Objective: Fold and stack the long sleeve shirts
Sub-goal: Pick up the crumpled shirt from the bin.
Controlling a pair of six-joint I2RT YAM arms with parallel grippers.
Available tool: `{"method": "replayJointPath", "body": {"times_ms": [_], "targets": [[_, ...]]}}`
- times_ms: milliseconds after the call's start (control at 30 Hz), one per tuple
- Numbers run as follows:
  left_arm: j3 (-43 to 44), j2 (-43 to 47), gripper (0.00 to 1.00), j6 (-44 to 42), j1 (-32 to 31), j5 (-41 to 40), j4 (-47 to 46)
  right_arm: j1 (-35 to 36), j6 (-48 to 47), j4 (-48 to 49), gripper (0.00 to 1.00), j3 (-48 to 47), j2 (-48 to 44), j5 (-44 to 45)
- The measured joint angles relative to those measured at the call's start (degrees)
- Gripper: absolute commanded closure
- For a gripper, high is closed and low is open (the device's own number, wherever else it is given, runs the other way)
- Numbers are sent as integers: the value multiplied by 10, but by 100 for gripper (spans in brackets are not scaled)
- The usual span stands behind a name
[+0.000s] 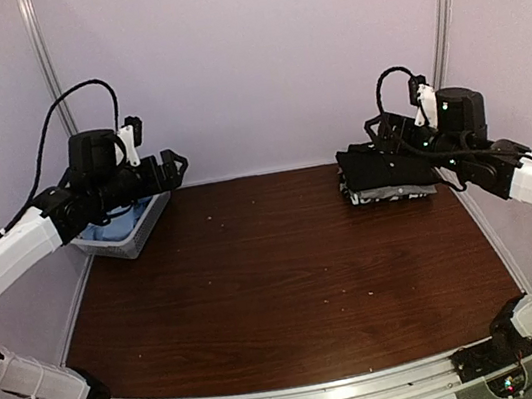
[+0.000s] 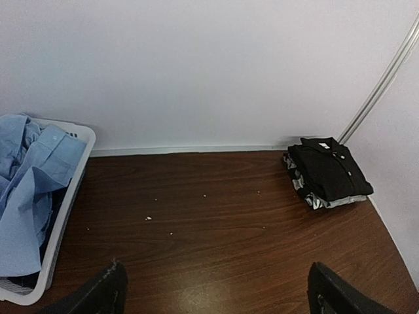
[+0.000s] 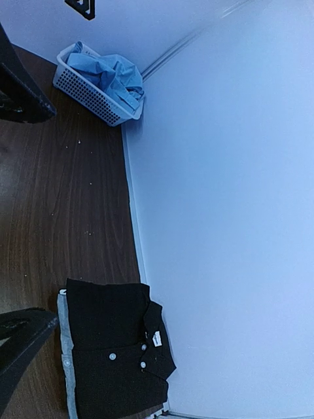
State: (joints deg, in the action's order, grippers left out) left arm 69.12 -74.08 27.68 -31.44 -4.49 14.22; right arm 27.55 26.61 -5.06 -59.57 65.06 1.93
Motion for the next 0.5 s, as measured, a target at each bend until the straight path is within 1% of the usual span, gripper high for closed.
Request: {"method": "replayJointPath", "body": {"times_ms": [133, 233, 367, 500], "targets": [[33, -31, 2, -7, 5, -54, 36, 0, -8, -9, 0, 2, 0, 14], [70, -63, 2, -10, 22, -89, 63, 0, -10, -16, 0, 2, 0, 31], [125, -115, 2, -11, 64, -118, 97, 0, -16, -18, 0, 5, -4, 52], [148, -158, 2, -11, 112, -120, 116, 0, -28, -8, 0, 21, -23, 59]]}}
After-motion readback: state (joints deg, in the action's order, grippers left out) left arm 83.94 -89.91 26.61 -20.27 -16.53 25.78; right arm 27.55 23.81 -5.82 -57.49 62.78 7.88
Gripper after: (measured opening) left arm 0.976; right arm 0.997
